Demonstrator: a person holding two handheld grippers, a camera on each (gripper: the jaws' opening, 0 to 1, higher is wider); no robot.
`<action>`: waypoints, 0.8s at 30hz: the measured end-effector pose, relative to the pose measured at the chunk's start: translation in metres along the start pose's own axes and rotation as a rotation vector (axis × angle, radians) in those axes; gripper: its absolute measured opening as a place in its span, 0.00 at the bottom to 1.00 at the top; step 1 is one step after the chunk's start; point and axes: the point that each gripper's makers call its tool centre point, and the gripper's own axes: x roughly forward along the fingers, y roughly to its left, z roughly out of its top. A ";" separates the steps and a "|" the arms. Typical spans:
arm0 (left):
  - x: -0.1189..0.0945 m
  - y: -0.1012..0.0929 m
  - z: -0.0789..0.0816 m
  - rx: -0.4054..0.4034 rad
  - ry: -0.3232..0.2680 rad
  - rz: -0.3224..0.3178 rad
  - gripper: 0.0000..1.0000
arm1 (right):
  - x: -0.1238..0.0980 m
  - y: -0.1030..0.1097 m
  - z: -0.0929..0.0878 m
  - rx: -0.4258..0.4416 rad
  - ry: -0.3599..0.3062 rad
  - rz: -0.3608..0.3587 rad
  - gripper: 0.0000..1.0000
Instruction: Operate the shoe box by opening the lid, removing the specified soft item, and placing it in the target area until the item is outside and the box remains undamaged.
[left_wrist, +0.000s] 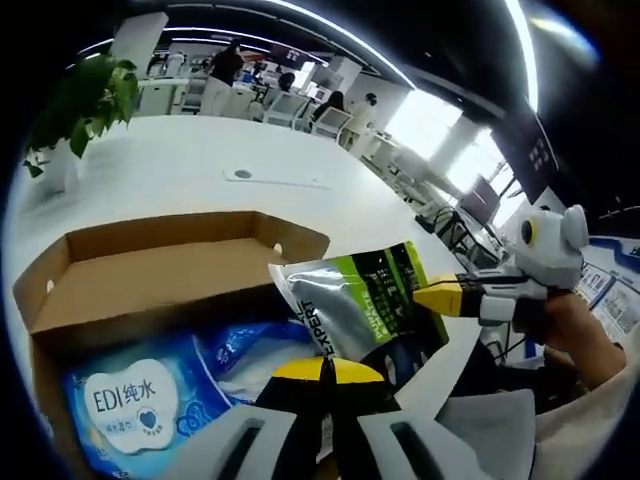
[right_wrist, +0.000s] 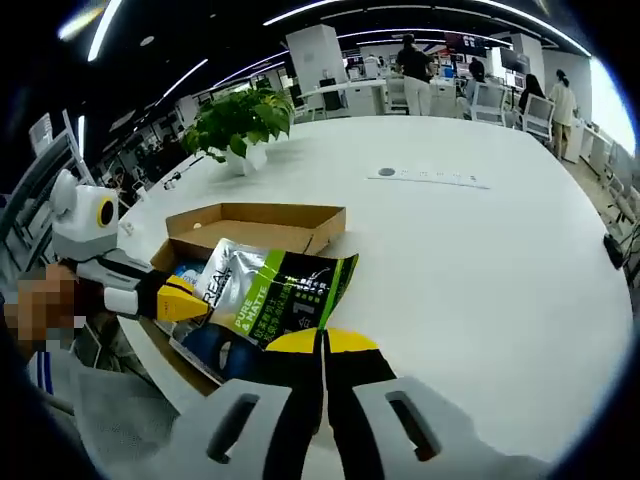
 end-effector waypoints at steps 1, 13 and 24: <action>0.001 -0.001 0.000 0.002 0.001 0.000 0.00 | -0.001 -0.003 0.000 0.004 -0.002 -0.003 0.00; 0.034 -0.025 0.011 0.048 0.055 -0.017 0.00 | -0.007 -0.040 0.002 0.043 -0.011 -0.057 0.00; 0.056 -0.037 0.015 0.063 0.097 -0.010 0.00 | -0.006 -0.067 -0.004 0.081 -0.001 -0.083 0.00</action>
